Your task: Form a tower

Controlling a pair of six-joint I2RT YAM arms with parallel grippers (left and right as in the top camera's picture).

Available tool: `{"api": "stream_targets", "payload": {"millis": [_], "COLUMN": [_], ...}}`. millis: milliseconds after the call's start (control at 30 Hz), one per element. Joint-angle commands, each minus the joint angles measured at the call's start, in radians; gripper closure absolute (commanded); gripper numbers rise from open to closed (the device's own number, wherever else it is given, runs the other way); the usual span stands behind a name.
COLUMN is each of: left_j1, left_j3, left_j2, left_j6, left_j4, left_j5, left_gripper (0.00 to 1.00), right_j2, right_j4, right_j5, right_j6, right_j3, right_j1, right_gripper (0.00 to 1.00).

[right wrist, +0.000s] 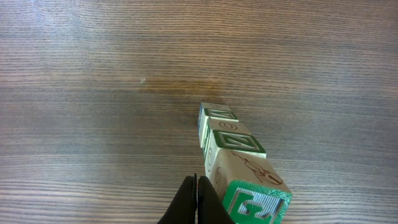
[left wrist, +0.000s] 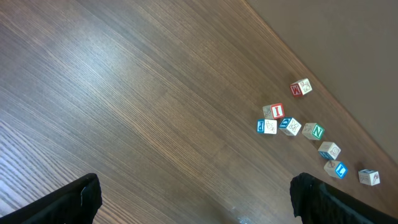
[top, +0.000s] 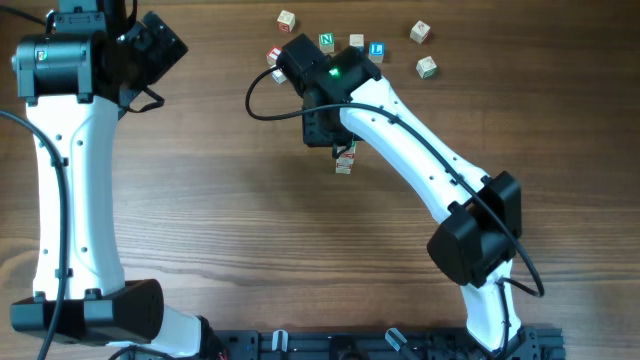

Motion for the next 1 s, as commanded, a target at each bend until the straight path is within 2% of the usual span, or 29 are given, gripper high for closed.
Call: {"api": "stream_targets", "payload": {"millis": [0,967], "left_j1": [0.005,0.005], "left_j3": [0.000,0.000], "left_j2": [-0.002,-0.002], "left_j6": [0.008,0.008], "left_j4": [0.003,0.003], "left_j5": [-0.009,-0.010], "left_gripper": [0.00,0.00], "right_j2": [0.013,0.013], "right_j4": [-0.005,0.029], "right_j5": [0.020,0.000], "right_j6": [0.005,0.005], "right_j3": [-0.006,-0.006], "right_j1": [-0.004,-0.004], "right_gripper": [0.95,0.95]}}
